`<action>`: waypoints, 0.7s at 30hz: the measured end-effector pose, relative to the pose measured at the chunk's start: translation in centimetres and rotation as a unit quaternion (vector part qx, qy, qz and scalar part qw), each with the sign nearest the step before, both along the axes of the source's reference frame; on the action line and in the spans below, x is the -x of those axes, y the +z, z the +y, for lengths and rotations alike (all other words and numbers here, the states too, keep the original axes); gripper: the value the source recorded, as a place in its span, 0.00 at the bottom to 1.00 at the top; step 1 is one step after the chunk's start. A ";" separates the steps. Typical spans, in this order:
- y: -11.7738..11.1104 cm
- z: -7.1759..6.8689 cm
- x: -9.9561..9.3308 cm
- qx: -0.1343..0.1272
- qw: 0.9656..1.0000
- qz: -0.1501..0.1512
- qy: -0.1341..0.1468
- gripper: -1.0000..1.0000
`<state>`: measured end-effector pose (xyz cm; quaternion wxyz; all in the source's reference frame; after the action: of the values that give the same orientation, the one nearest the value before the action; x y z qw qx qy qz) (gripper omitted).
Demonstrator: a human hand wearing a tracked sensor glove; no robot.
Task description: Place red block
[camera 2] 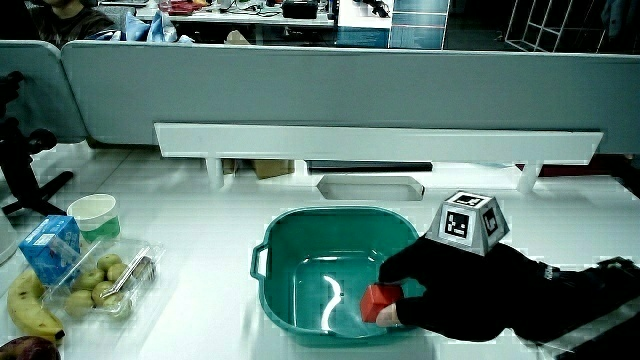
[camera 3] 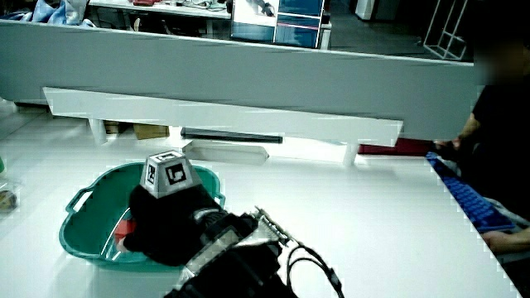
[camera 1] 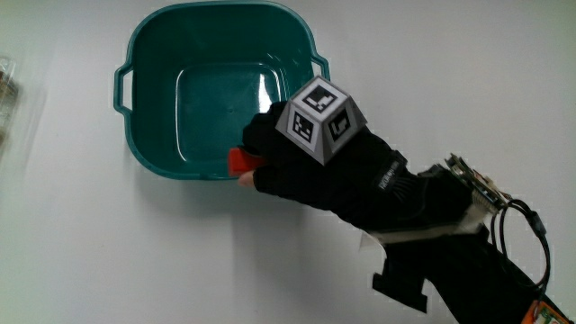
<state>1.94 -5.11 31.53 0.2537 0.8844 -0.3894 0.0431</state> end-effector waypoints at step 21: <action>0.9 5.8 -1.1 0.031 0.998 -0.025 -0.053 0.50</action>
<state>3.00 0.73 32.42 0.2726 0.8530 -0.4404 0.0638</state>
